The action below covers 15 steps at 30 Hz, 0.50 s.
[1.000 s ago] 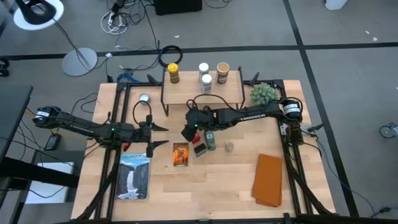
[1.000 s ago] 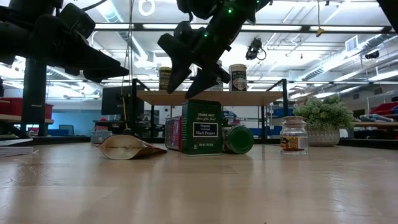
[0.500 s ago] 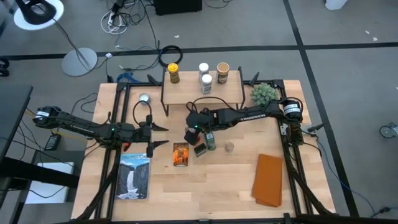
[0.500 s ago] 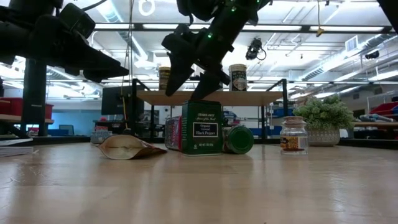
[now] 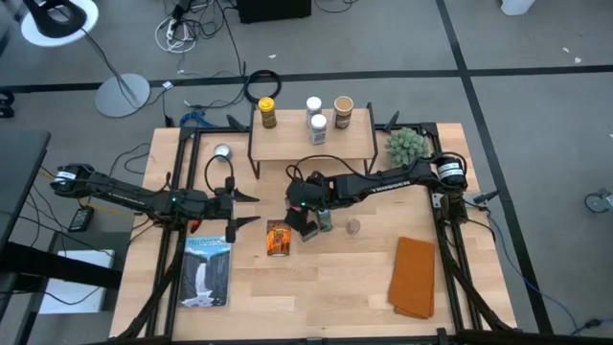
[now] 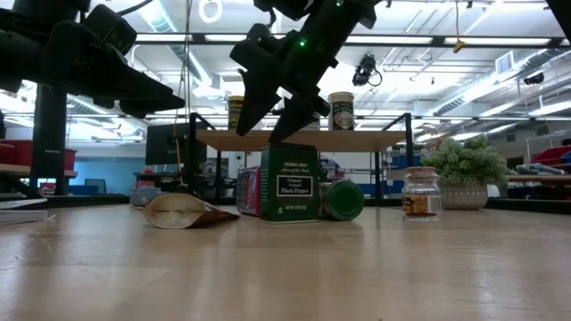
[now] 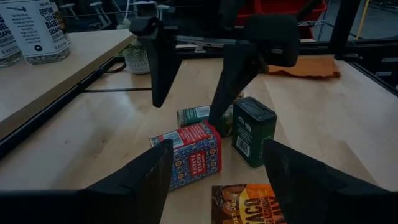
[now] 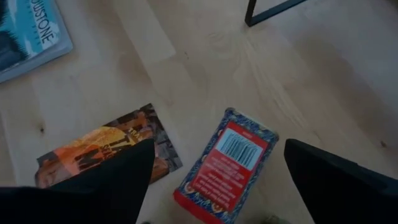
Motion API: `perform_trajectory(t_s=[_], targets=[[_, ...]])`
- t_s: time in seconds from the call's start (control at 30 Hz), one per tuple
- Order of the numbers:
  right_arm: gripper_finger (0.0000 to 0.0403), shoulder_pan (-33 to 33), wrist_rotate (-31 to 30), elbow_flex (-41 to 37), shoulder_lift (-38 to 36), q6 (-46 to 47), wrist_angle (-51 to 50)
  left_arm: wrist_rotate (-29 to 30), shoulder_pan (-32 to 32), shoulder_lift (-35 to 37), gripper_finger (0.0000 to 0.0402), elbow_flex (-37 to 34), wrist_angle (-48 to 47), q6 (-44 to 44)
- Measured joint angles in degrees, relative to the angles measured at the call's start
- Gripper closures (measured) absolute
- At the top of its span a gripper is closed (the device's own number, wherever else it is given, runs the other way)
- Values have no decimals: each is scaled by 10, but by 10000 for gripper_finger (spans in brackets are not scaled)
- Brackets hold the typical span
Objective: Shelf spices
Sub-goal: Put the red can seasoning on the shelf
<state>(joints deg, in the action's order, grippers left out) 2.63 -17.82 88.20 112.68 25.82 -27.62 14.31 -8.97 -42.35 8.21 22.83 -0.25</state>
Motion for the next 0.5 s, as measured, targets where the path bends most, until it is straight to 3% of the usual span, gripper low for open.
perform_trajectory(t_s=[0.5], targets=[[45, 0, -4, -21, 17, 107, -5, 0, 0, 0, 149, 0, 1, 0]])
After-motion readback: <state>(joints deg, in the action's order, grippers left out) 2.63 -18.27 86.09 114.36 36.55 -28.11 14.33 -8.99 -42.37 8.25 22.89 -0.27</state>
